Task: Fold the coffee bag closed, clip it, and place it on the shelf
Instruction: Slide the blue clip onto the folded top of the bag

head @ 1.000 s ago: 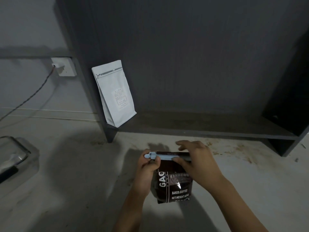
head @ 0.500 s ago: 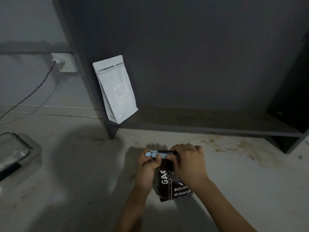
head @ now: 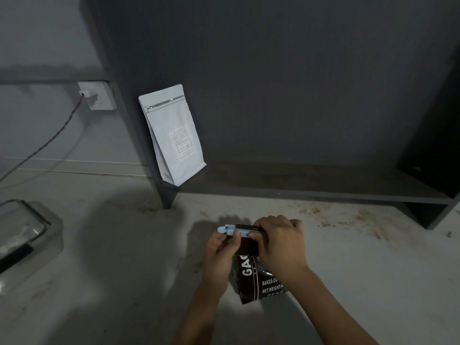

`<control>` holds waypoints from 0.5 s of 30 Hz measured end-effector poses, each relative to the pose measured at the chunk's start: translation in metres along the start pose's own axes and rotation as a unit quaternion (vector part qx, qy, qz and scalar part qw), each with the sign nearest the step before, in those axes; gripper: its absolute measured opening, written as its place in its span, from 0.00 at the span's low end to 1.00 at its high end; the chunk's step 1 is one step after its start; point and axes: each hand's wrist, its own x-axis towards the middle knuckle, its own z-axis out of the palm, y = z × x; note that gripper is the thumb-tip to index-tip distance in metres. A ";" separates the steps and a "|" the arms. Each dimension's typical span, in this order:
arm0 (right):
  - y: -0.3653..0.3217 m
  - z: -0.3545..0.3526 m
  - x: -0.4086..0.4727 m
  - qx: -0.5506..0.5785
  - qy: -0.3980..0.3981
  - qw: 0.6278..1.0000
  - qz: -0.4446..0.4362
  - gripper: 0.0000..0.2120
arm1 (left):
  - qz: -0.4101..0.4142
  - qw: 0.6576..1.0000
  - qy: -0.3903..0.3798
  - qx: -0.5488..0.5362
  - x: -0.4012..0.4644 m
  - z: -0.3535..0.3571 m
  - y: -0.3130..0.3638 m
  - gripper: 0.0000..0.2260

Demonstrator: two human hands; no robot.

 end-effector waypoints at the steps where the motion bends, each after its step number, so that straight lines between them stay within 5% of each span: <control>1: 0.000 0.000 0.000 -0.005 0.000 1.000 -0.001 0.17 | -0.009 1.000 -0.006 -0.010 -0.002 0.001 -0.001 0.08; 8: -0.001 0.000 -0.002 -0.011 0.006 1.000 -0.007 0.16 | -0.051 0.995 -0.012 -0.085 -0.002 0.013 0.001 0.28; 15: -0.001 0.000 -0.004 -0.022 0.013 1.000 -0.009 0.15 | -0.041 0.993 -0.003 -0.108 0.000 0.011 -0.004 0.31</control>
